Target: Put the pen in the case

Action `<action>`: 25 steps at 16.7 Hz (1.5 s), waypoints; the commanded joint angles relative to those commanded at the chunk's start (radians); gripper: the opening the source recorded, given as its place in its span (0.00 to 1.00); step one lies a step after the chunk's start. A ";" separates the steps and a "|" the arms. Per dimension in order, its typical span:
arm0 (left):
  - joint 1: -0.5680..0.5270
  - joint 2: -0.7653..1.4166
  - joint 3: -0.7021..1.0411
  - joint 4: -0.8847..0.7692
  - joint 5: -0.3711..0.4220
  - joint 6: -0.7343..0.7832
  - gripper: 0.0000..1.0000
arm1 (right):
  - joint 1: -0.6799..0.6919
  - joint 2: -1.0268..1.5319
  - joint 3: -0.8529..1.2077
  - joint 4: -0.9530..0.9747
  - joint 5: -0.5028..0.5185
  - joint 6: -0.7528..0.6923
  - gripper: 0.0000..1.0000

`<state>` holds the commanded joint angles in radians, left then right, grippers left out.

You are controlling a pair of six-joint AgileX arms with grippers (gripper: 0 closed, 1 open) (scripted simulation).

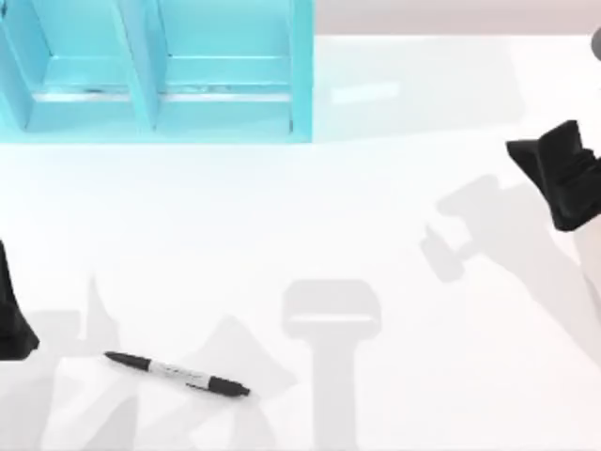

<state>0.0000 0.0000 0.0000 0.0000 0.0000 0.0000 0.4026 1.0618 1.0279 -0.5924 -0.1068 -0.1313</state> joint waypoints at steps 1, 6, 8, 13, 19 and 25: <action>0.000 0.000 0.000 0.000 0.000 0.000 1.00 | 0.039 0.104 0.100 -0.058 -0.009 -0.013 1.00; 0.000 0.000 0.000 0.000 0.000 0.000 1.00 | 0.230 0.625 0.600 -0.351 -0.051 -0.076 1.00; 0.000 0.000 0.000 0.000 0.000 0.000 1.00 | 0.300 0.820 0.786 -0.462 -0.065 -0.099 1.00; 0.000 0.000 0.000 0.000 0.000 0.000 1.00 | 0.448 1.234 1.178 -0.697 -0.092 -0.146 1.00; 0.000 0.000 0.000 0.000 0.000 0.000 1.00 | 0.539 1.490 1.420 -0.845 -0.108 -0.176 1.00; 0.000 0.000 0.000 0.000 0.000 0.000 1.00 | 0.538 1.500 1.426 -0.848 -0.108 -0.176 1.00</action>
<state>0.0000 0.0000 0.0000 0.0000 0.0000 0.0000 0.9404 2.5620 2.4544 -1.4408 -0.2149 -0.3071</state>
